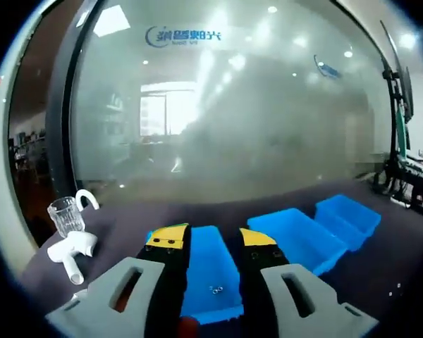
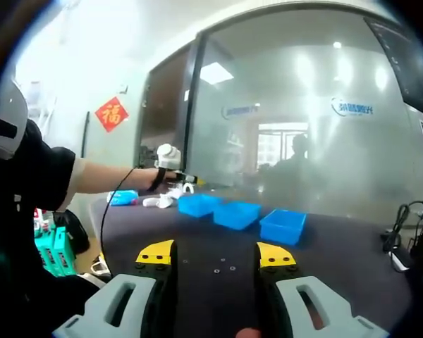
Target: Sort the screws, nuts, and washers into the corresponding bins
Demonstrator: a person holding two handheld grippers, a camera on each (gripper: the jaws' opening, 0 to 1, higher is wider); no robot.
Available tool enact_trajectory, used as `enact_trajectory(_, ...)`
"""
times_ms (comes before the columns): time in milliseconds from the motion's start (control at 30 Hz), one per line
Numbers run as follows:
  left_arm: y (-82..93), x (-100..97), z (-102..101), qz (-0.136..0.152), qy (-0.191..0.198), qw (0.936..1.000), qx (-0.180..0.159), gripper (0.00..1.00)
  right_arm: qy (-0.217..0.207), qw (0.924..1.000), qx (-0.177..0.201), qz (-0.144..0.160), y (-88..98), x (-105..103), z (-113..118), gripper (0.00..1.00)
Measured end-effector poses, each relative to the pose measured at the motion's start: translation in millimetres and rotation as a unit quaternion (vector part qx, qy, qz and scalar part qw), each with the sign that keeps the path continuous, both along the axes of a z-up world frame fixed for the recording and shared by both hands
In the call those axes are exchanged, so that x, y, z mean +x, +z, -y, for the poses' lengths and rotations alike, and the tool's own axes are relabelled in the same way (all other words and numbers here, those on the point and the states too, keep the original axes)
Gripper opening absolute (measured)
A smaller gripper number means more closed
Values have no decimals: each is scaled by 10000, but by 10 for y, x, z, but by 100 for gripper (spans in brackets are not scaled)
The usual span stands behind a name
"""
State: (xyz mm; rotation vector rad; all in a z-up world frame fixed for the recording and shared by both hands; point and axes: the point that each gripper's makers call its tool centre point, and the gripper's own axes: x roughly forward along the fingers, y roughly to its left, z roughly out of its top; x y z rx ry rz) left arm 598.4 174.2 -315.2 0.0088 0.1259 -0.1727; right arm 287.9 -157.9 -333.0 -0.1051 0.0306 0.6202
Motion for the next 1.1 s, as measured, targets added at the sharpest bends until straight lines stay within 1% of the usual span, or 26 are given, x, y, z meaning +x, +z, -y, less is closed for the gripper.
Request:
enact_trajectory(100,61,-239,115,151,-259,9995,-15,30,2,10000,10,2,0,4,2,39)
enact_trajectory(133,85,-330,170,173,-361,9989,-250,30,-4,10000,9,5,0,7,6,39)
enact_trajectory(167,101,-480,257,56,-541,9959,-727,30,-7,10000,13,8,2,9,9,39)
enact_trajectory(200,134,-591,309,88,-685,9941,-838,31,-9,10000,18,6,3,11,12,39)
enact_trajectory(233,161,-663,336,148,-761,9938,-796,32,-24,10000,27,6,6,16,20,39)
enact_trajectory(267,196,-775,346,258,-785,9940,-712,33,-35,10000,34,4,9,20,26,39)
enact_trajectory(300,219,-892,377,302,-866,9933,-702,33,-45,10000,38,6,13,22,31,39)
enact_trajectory(367,273,-1158,477,402,-1094,9902,-771,34,-79,9999,74,23,38,33,46,39)
enact_trajectory(433,303,-1379,498,493,-1240,9874,-856,37,-97,9999,106,36,57,42,55,39)
enact_trajectory(533,298,-1704,513,605,-1470,9837,-840,39,-123,9998,120,42,72,59,61,39)
enact_trajectory(567,281,-1841,508,614,-1526,9831,-799,39,-126,9998,125,40,77,63,61,39)
enact_trajectory(667,242,-2084,489,639,-1678,9808,-760,39,-118,9998,120,44,97,79,52,39)
enact_trajectory(700,226,-2171,488,671,-1758,9798,-684,39,-118,9998,124,47,108,85,48,39)
enact_trajectory(733,203,-2240,463,661,-1769,9796,-681,39,-124,9998,128,58,120,91,45,39)
enact_trajectory(867,76,-2478,350,664,-1776,9807,-475,39,-103,9998,119,75,142,119,13,39)
enact_trajectory(1000,-56,-2632,255,570,-1760,9815,-491,39,-64,9999,73,58,125,151,-24,40)
enact_trajectory(1100,-105,-2723,192,518,-1776,9814,-518,39,-33,10000,55,21,105,174,-34,40)
